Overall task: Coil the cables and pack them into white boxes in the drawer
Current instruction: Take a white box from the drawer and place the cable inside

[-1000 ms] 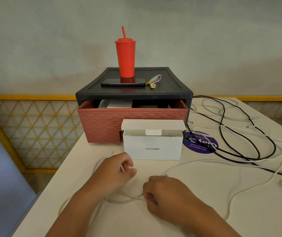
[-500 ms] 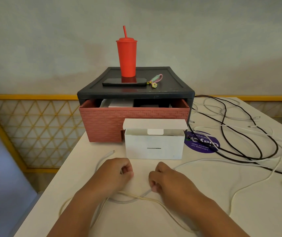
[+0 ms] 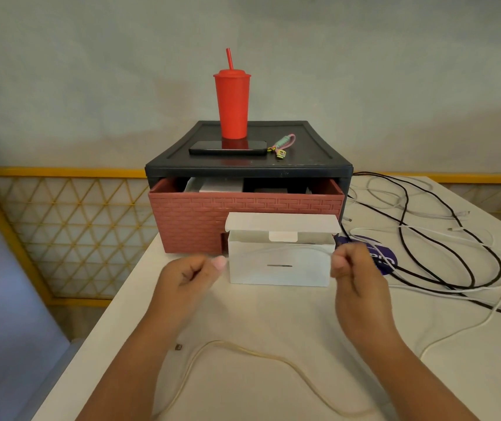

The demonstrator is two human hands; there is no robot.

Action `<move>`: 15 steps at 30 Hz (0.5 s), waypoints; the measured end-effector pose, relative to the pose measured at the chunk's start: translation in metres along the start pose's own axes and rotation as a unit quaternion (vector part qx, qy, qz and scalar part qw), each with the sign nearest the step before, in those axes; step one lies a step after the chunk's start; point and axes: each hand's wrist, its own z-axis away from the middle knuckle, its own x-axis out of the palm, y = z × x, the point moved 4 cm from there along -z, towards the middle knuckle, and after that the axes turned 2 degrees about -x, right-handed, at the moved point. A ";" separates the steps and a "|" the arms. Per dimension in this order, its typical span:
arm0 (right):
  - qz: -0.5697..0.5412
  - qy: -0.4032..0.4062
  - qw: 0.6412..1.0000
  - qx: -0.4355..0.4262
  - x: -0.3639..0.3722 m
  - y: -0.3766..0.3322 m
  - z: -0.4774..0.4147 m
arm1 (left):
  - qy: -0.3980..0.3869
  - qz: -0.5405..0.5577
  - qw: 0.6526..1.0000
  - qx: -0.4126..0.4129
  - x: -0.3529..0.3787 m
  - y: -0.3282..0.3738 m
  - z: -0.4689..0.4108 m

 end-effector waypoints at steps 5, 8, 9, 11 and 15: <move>0.157 -0.042 0.978 -0.132 0.001 -0.006 -0.002 | 0.000 0.392 0.912 -0.118 -0.011 -0.012 -0.009; 0.245 -0.106 0.945 -0.190 0.014 0.003 0.002 | 0.004 0.567 0.814 -0.127 -0.014 -0.016 -0.012; 0.267 -0.128 0.940 -0.168 0.013 0.007 0.001 | 0.020 0.600 0.790 -0.128 -0.018 -0.019 -0.013; 0.323 -0.155 0.929 -0.087 0.007 0.019 -0.004 | 0.057 0.636 0.759 -0.128 -0.027 -0.025 -0.014; 0.364 -0.142 0.921 -0.001 -0.007 0.039 -0.013 | 0.114 0.628 0.759 -0.128 -0.038 -0.027 -0.016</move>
